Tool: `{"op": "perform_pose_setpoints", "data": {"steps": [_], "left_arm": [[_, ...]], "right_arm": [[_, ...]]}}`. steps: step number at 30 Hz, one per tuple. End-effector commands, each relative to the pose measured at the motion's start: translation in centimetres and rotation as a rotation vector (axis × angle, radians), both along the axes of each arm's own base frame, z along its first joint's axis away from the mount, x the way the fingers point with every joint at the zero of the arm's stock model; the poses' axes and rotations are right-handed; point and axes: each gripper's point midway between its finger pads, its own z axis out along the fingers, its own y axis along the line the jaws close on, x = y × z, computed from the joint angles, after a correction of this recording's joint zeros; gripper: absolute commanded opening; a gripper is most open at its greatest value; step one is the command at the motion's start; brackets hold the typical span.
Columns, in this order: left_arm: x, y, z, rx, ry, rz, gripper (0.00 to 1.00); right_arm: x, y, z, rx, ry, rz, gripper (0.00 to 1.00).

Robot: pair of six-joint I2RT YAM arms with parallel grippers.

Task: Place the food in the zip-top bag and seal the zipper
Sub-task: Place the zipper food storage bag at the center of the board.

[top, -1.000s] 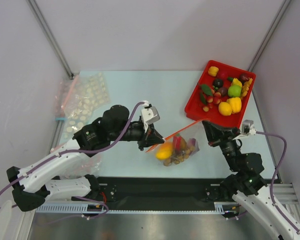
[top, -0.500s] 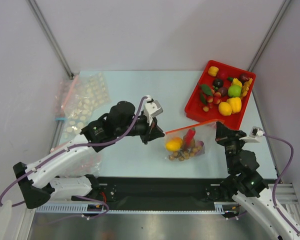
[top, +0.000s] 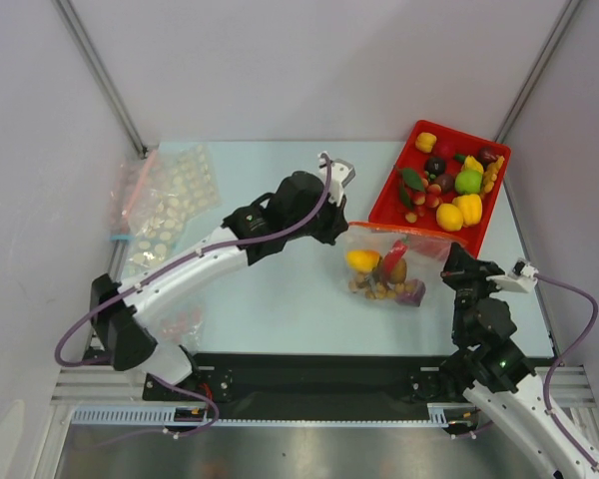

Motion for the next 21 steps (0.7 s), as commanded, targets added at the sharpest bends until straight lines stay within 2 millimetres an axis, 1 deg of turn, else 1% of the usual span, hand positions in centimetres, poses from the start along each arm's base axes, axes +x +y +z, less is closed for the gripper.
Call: {"op": "perform_pose_setpoints", "data": {"steps": [1, 3, 5, 6, 7, 8, 9, 10, 11, 12, 13, 14, 15, 16, 17, 18, 19, 20, 21], "left_arm": [[4.1, -0.9, 3.0, -0.08, -0.041, 0.169, 0.0], [5.8, -1.8, 2.6, -0.084, -0.028, 0.211, 0.0], [7.5, -1.6, 1.9, -0.087, -0.013, 0.277, 0.0], [7.9, -1.6, 1.6, -0.091, -0.004, 0.288, 0.0], [8.9, -1.5, 0.7, -0.091, 0.01, 0.307, 0.0], [9.3, -1.5, 0.2, -0.099, 0.028, 0.318, 0.0], [9.6, -1.4, -0.1, -0.103, 0.035, 0.317, 0.03], [9.9, -1.1, -0.3, -0.105, 0.041, 0.316, 0.08], [9.6, -1.3, -0.4, -0.102, 0.046, 0.282, 0.17], [9.5, -0.9, -0.6, -0.09, 0.047, 0.285, 0.39], [9.4, -0.4, -0.7, -0.084, 0.042, 0.3, 0.48], [9.0, 0.3, 1.4, -0.131, 0.006, 0.313, 0.56], [8.4, 1.2, -0.5, -0.112, 0.02, 0.326, 0.87], [7.8, 1.9, 0.1, -0.145, 0.008, 0.337, 0.99], [6.8, 2.7, 3.5, -0.259, -0.036, 0.342, 1.0], [5.8, 3.7, 1.5, -0.253, -0.018, 0.345, 1.0], [5.1, 4.2, 1.7, -0.286, -0.024, 0.343, 1.0], [4.2, 4.9, 0.0, -0.29, -0.004, 0.353, 1.0], [3.1, 6.3, 2.0, -0.349, -0.04, 0.357, 1.0]], "right_arm": [[-0.2, -2.5, 1.1, 0.032, -0.028, -0.143, 0.0], [0.0, -2.6, 1.2, 0.024, -0.029, -0.158, 0.05], [0.5, -2.4, 0.6, 0.002, -0.006, -0.166, 0.1], [0.7, -2.3, 0.7, -0.003, -0.005, -0.168, 0.11], [1.1, -2.0, 0.6, -0.022, 0.009, -0.166, 0.16], [1.4, -1.9, 0.9, -0.015, 0.002, -0.169, 0.25], [1.5, -1.5, 1.1, -0.032, 0.005, -0.156, 0.39], [1.8, -1.2, 1.3, -0.05, 0.009, -0.139, 0.8], [2.1, -0.7, 1.8, -0.059, 0.014, -0.122, 0.99], [2.2, -0.6, 1.5, -0.06, 0.033, -0.118, 1.0], [2.3, -0.5, 1.5, -0.055, 0.042, -0.12, 1.0], [2.6, -0.5, 1.3, -0.053, 0.063, -0.133, 1.0], [2.6, -0.5, 1.4, -0.056, 0.095, -0.138, 1.0], [2.7, -0.4, 1.4, -0.007, 0.11, -0.144, 1.0], [2.6, -0.5, 0.7, -0.032, 0.165, -0.152, 1.0], [3.1, 0.0, 1.4, -0.033, 0.184, -0.149, 1.0], [3.2, 0.1, 1.5, -0.041, 0.201, -0.147, 1.0], [3.3, 0.4, 0.9, -0.056, 0.239, -0.14, 1.0], [3.6, 0.7, 1.0, -0.065, 0.252, -0.135, 1.0]]}}
